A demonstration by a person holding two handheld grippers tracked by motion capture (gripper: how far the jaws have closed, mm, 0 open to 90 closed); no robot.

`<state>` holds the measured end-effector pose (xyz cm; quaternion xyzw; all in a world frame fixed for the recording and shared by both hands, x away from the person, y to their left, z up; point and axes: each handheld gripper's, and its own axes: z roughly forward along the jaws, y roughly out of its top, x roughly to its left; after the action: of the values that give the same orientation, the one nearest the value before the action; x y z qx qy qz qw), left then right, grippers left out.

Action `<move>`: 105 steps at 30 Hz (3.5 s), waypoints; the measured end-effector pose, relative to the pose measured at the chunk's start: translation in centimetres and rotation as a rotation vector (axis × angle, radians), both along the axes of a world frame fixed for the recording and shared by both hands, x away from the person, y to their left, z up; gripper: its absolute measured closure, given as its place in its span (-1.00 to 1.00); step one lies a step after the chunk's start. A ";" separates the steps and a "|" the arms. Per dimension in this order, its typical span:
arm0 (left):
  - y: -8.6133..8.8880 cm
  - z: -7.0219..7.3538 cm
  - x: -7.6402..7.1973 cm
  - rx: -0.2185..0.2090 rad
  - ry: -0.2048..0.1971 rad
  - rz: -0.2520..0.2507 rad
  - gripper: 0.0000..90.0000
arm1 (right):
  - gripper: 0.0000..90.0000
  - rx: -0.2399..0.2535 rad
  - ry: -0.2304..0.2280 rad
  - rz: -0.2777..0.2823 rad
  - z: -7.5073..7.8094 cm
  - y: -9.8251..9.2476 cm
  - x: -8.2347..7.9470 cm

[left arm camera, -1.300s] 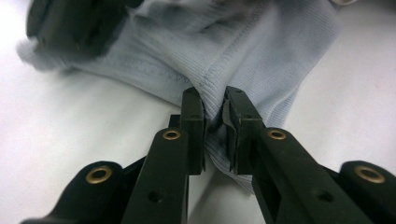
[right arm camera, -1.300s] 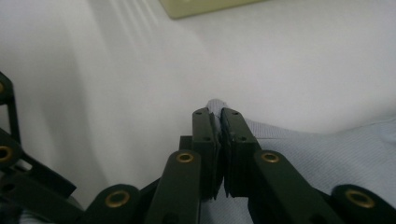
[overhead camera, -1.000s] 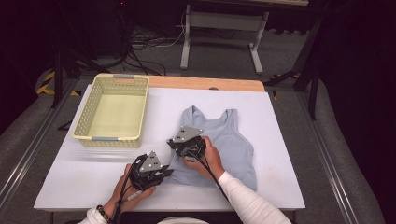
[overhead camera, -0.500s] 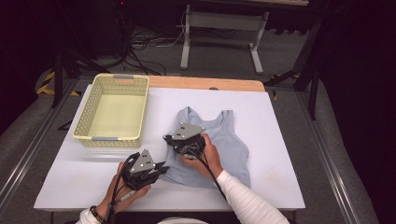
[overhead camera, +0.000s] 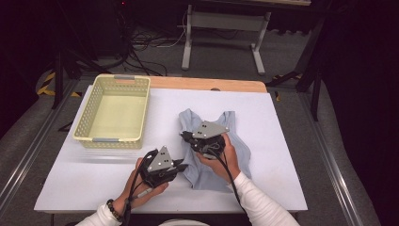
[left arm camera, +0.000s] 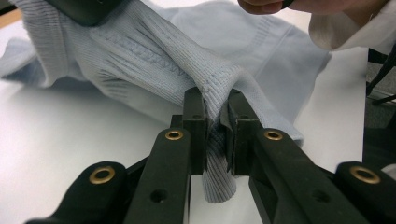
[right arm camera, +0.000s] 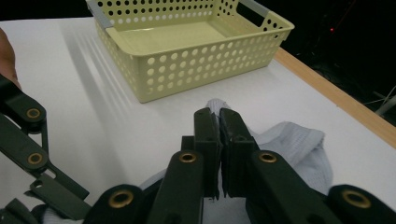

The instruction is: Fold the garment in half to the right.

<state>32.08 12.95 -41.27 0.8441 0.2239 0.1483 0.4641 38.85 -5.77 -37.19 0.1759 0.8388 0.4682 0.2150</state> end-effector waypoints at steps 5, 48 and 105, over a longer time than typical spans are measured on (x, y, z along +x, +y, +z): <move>-1.1 0.0 0.3 -0.010 -0.003 -0.022 0.80 | 0.94 0.011 -0.004 -0.027 0.4 -1.7 -0.3; -3.7 -0.4 0.8 -0.069 -0.002 -0.054 -0.52 | 0.98 0.112 0.011 -0.332 -0.8 -15.8 -3.8; -9.6 -4.5 2.2 0.210 0.100 -0.141 0.64 | 0.65 0.032 0.365 -0.412 -8.4 -18.1 2.0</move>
<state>34.25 3.35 -45.75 0.9079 0.1704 0.0956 0.3708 40.88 -23.83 -45.60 0.4274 0.8028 0.3884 0.1484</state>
